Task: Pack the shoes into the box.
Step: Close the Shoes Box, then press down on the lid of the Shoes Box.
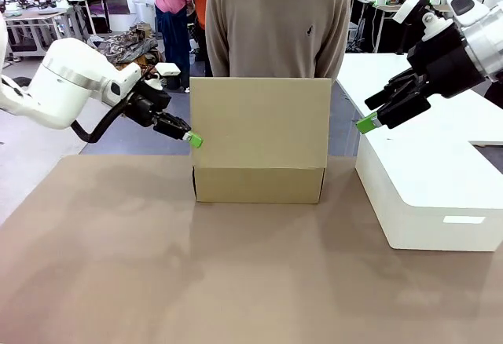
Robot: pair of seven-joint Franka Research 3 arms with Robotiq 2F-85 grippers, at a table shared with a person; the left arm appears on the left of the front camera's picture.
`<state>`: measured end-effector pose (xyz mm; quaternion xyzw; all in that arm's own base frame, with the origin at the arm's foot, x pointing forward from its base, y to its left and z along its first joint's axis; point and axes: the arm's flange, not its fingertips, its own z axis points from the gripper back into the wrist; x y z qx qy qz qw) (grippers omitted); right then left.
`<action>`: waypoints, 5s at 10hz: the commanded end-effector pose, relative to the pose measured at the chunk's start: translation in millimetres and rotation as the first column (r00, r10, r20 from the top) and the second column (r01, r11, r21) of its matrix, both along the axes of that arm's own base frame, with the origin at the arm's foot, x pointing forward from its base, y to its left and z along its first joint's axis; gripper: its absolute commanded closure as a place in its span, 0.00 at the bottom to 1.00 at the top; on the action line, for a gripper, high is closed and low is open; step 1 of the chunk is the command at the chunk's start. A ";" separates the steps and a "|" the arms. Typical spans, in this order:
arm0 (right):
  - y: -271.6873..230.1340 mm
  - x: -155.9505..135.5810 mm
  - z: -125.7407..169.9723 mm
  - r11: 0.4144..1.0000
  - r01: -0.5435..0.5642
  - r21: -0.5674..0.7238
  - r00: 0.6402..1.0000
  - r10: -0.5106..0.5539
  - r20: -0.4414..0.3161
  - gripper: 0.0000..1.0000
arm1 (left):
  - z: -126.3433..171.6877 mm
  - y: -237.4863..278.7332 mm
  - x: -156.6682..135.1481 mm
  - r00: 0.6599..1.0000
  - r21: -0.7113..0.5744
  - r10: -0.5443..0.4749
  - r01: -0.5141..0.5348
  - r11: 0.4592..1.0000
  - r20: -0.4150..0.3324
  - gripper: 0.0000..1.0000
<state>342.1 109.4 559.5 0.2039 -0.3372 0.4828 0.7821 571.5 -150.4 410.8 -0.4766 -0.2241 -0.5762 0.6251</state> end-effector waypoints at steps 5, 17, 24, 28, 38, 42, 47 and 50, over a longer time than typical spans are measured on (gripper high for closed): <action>-1.0 3.3 -1.1 0.999 -0.027 0.027 1.000 0.026 0.014 0.00 | 4.4 9.9 23.4 0.982 0.044 0.152 -0.157 0.987 0.111 1.00; 0.0 0.0 0.0 1.000 0.000 0.000 1.000 0.000 0.000 0.00 | 3.3 9.0 24.1 0.981 0.049 0.157 -0.164 0.985 0.115 1.00; 60.3 83.3 20.4 0.978 0.065 -0.197 0.991 -0.086 -0.101 0.65 | 106.2 -21.8 -22.0 0.961 0.355 0.261 -0.276 0.893 0.091 0.16; 102.0 131.2 4.0 0.959 0.173 -0.222 0.978 -0.193 -0.073 1.00 | 120.2 -23.8 -55.1 0.914 0.429 0.362 -0.406 0.807 0.185 0.00; 136.0 172.1 -38.8 0.944 0.227 -0.238 0.968 -0.245 -0.048 1.00 | 139.8 -30.2 -103.5 0.872 0.437 0.343 -0.476 0.763 0.349 0.00; 136.0 172.1 -38.8 0.944 0.227 -0.238 0.968 -0.245 -0.048 1.00 | 139.8 -30.2 -103.5 0.872 0.437 0.343 -0.476 0.763 0.349 0.00; 174.5 210.1 -54.4 0.895 0.390 -0.216 0.881 -0.431 -0.197 1.00 | 152.9 -30.3 -146.8 0.801 0.442 0.425 -0.591 0.675 0.422 0.00; 197.8 230.6 -69.1 0.852 0.452 -0.265 0.840 -0.506 -0.195 1.00 | 157.6 -22.4 -165.4 0.785 0.483 0.433 -0.615 0.623 0.442 0.00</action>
